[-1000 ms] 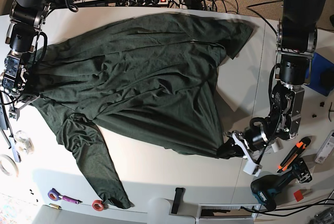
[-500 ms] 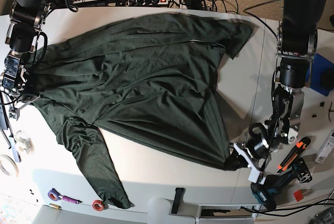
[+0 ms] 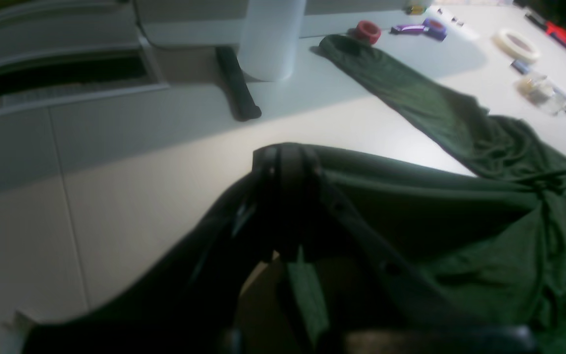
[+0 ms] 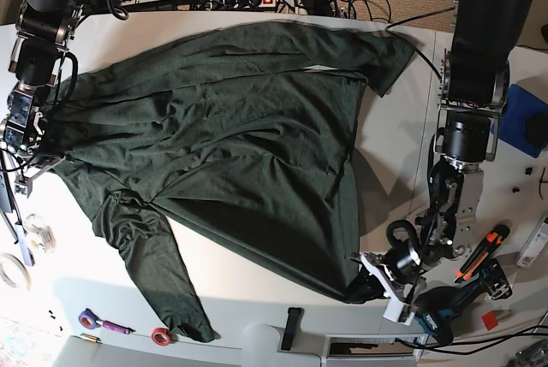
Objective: Layout the t-shirt on the table in an organized manner, then fold the t-shirt properly
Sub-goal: 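Pull the hem corner outward with the left gripper to flatten the shirt, then release the hem and move the left gripper toward the shirt's side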
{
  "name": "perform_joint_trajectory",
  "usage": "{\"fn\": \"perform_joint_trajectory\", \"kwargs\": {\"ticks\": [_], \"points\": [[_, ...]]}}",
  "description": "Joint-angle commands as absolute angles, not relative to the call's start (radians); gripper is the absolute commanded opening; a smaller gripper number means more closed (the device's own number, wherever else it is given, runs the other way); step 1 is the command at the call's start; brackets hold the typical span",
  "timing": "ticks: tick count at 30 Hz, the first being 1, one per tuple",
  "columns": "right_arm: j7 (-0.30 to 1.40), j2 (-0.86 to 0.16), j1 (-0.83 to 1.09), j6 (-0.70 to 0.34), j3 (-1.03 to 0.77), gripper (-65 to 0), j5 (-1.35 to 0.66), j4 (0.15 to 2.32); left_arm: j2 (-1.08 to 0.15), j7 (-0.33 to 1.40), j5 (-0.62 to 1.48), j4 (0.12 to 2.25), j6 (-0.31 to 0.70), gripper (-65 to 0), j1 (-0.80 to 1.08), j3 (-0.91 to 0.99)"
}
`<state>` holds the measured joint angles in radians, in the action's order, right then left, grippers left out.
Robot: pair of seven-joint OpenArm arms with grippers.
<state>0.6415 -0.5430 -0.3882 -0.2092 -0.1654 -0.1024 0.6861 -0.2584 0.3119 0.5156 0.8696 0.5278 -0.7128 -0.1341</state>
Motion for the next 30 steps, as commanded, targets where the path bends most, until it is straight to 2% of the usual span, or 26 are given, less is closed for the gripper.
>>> {"fn": "perform_joint_trajectory", "kwargs": {"ticks": [1, 5, 7, 8, 9, 11, 13, 19, 24, 30], "points": [[0.812, -0.521, -0.349, -0.235, -0.158, -65.0, -0.078, 0.651, -0.263, 0.271, 0.518, 0.886, 0.530, -65.0, -0.754, -0.128], [0.812, -0.521, -0.349, -0.235, -0.158, -65.0, -0.078, 0.651, -0.263, 0.269, 0.500, 0.886, 0.530, -63.9, -0.754, -0.129], [0.812, -0.521, -0.349, -0.235, -0.158, -65.0, -0.078, 0.651, -0.264, 0.269, 0.479, 0.886, 0.522, -42.3, -0.754, -0.129], [0.813, -0.521, -0.349, -0.235, -0.158, -65.0, -0.078, 0.651, -0.263, 0.270, 0.479, 0.886, 0.486, -34.3, -0.754, -0.129], [0.813, -0.521, -0.349, -0.235, -0.158, -65.0, -0.078, 0.651, -0.263, 0.270, 0.480, 0.886, 0.437, -30.3, -0.753, -0.129], [0.813, -0.521, -0.349, -0.235, -0.158, -65.0, -0.078, 0.651, -0.269, 0.272, 0.491, 0.886, 0.377, -30.0, -0.753, -0.129], [0.818, -0.521, -0.349, -0.235, -0.158, -65.0, -0.078, 0.651, -0.278, 0.276, 0.502, 0.886, 0.386, -30.0, -0.752, -0.129], [0.806, -0.521, -0.349, -0.235, -0.158, -65.0, -0.078, 0.652, -0.292, 0.339, 0.566, 0.886, 0.498, -30.5, -0.735, -0.128], [0.809, -0.530, -0.349, -0.234, -0.159, -65.0, -0.078, 0.731, -0.317, 0.344, 0.664, 0.886, 0.693, -37.3, -0.675, -0.128], [0.856, -0.537, -0.349, -0.231, -0.159, -65.0, -0.090, 0.919, -0.350, 0.403, 0.788, 0.888, 0.698, -39.5, -0.580, -0.128]]}}
